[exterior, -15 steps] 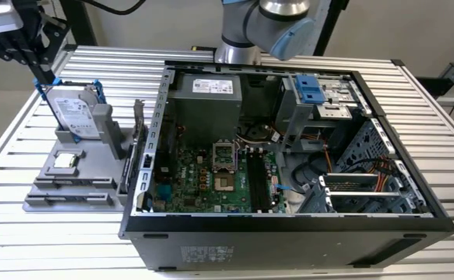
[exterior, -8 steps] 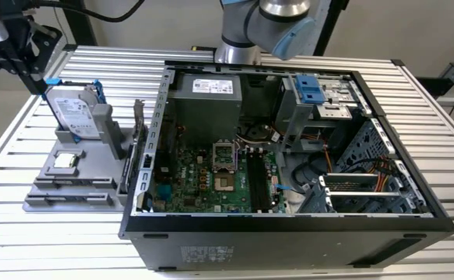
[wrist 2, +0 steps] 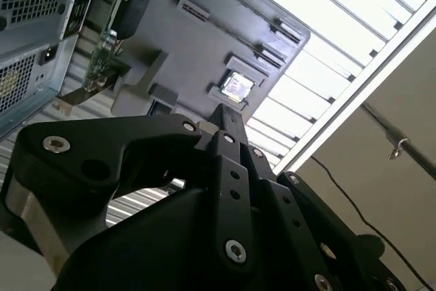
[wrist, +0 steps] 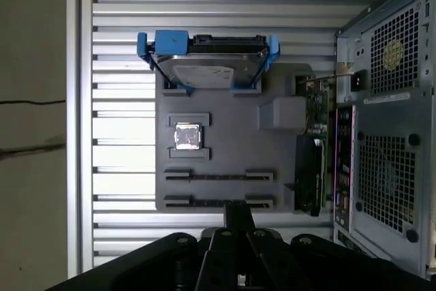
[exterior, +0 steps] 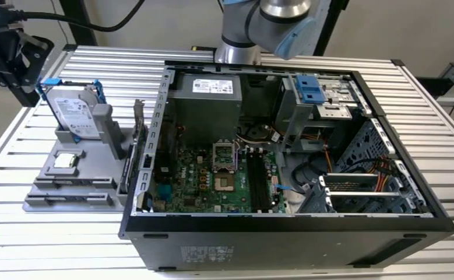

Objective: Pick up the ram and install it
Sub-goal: 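Pick up the ram and move it above insertion slot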

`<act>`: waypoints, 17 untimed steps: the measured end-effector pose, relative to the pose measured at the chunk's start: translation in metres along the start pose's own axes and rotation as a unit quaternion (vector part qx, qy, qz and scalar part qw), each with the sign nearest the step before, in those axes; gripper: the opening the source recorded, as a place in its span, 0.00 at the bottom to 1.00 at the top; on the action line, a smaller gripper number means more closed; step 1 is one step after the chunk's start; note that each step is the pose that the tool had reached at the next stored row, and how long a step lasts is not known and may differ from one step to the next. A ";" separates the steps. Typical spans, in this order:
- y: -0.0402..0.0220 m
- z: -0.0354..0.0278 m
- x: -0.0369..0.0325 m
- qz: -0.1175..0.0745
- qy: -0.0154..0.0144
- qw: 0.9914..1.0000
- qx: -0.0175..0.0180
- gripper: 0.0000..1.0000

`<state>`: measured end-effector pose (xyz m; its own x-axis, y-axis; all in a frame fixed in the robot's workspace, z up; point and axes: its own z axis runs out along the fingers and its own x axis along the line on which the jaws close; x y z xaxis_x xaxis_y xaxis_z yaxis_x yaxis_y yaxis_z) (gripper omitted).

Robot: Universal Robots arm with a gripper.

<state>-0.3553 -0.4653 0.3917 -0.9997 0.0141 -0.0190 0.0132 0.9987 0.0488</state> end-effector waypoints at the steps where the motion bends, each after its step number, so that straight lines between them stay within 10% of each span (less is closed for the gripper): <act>1: -0.0029 -0.0002 0.0000 0.000 0.000 1.000 0.000 0.00; 17: -0.0182 -0.0008 0.0010 -0.020 0.000 1.000 0.000 0.00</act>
<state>-0.3566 -0.4835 0.3915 -0.9994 -0.0263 -0.0215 -0.0273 0.9984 0.0487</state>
